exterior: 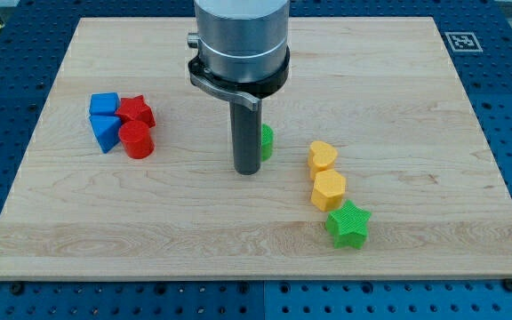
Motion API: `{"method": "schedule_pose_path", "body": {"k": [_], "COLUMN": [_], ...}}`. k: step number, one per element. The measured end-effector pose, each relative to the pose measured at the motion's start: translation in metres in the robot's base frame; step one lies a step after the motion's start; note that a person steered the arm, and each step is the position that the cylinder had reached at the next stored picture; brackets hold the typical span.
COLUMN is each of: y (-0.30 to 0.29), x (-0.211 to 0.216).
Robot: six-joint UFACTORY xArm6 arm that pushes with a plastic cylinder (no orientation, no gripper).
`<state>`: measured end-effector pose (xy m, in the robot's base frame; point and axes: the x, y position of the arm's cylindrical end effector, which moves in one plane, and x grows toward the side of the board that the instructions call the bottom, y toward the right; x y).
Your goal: Push the green circle to the top of the yellow heart
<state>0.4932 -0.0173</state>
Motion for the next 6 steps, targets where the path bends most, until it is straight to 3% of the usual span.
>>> {"method": "schedule_pose_path", "body": {"k": [2,3,6], "y": [-0.042,-0.026,-0.025], "x": [-0.013,-0.039,-0.011]}}
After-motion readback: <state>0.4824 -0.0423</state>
